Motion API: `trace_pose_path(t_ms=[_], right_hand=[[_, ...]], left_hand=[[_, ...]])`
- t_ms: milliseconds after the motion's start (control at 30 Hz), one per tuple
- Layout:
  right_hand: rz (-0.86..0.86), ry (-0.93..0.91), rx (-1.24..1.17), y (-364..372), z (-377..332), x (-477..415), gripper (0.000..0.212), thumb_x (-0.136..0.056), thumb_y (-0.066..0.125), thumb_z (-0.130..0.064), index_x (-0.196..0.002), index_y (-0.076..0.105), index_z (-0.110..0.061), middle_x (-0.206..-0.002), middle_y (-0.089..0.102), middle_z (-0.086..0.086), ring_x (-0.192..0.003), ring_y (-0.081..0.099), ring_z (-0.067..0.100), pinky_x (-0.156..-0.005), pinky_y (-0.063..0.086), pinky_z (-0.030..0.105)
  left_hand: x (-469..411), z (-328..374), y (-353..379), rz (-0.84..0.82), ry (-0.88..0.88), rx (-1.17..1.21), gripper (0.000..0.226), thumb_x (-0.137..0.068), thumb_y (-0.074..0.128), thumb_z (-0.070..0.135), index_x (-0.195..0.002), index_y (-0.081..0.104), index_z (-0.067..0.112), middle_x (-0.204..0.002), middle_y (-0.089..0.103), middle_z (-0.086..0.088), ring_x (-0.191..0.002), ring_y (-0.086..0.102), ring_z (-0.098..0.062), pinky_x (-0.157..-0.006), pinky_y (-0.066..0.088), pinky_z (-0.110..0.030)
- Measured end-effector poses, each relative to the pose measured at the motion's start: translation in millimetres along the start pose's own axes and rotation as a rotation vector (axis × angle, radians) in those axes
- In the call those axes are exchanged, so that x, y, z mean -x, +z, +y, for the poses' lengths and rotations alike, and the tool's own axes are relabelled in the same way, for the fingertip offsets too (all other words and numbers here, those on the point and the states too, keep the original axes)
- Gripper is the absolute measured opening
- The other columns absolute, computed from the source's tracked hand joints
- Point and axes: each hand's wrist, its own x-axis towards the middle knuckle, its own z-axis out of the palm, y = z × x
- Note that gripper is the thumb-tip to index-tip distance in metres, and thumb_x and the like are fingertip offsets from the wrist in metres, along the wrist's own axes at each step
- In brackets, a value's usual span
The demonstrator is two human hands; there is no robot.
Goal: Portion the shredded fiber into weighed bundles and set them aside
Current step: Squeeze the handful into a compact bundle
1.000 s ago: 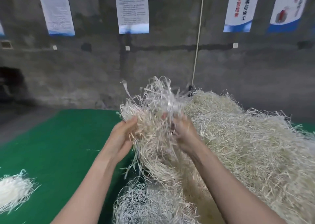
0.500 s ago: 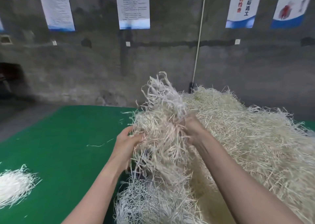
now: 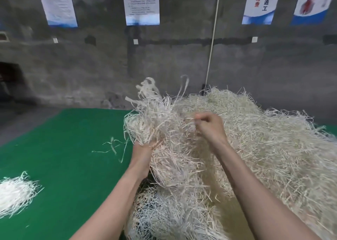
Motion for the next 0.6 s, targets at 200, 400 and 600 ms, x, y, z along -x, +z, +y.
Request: trace_pose_path(t_ms=[200,400,600], right_hand=[[-0.656,0.016,1.017,36,103,19,0.025,-0.085,0.056,-0.015,-0.110,0.050,-0.012,-0.098,0.056,-0.001,-0.089,0.058,0.017,-0.078,0.049,0.027],[-0.650,-0.005,1.144,-1,167,27,0.061,-0.088,0.046,-0.019,-0.146,0.027,-0.026,-0.140,0.045,-0.004,-0.123,0.050,0.023,-0.097,0.044,0.028],[-0.327,-0.347,0.984,-5,54,22,0.026,-0.085,0.063,-0.030,-0.109,0.056,-0.033,-0.105,0.063,-0.012,-0.085,0.061,0.003,-0.062,0.039,0.010]], left_hand=[[7,38,1,-0.145,0.008,-0.096,0.019,-0.086,0.057,0.009,-0.103,0.065,0.011,-0.128,0.052,0.005,-0.133,0.033,-0.020,-0.106,0.030,-0.043],[5,79,-34,-0.040,0.143,-0.115,0.017,-0.087,0.053,0.008,-0.086,0.058,0.025,-0.148,0.036,-0.004,-0.138,0.028,-0.026,-0.112,0.021,-0.052],[15,80,-22,-0.138,0.135,-0.240,0.011,-0.080,0.063,0.013,-0.090,0.062,0.017,-0.143,0.042,-0.007,-0.137,0.030,-0.027,-0.113,0.014,-0.050]])
